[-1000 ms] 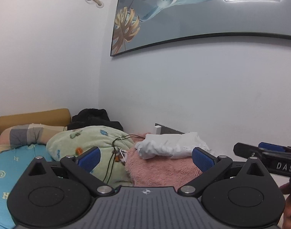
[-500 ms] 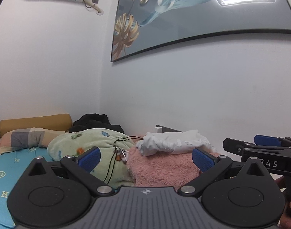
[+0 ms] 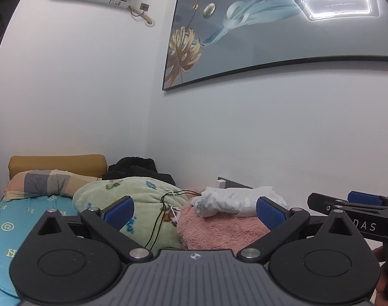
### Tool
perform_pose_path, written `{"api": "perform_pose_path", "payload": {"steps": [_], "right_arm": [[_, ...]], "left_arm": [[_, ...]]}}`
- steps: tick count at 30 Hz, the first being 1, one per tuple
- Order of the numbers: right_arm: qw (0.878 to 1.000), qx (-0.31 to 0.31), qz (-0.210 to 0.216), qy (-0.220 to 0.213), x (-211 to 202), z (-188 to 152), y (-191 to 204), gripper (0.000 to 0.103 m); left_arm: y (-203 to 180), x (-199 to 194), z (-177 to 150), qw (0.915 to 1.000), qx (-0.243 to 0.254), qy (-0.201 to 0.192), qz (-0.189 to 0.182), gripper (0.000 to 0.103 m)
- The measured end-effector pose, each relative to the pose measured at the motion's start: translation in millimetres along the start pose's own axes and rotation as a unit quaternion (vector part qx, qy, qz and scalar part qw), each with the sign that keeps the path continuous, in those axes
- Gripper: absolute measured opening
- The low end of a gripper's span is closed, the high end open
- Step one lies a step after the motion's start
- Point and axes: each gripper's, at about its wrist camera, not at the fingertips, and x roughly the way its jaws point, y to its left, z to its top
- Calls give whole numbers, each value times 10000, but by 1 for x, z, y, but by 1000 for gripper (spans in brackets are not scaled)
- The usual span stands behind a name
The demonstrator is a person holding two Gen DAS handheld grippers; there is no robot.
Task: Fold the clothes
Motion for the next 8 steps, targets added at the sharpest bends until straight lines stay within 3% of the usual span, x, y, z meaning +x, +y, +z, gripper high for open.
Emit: {"api": "perform_pose_path", "payload": {"steps": [8], "right_arm": [[10000,74,36,37,-5,0,-5,88]], "left_arm": [[-5,-6,1,10000,52,-25,38,103]]}}
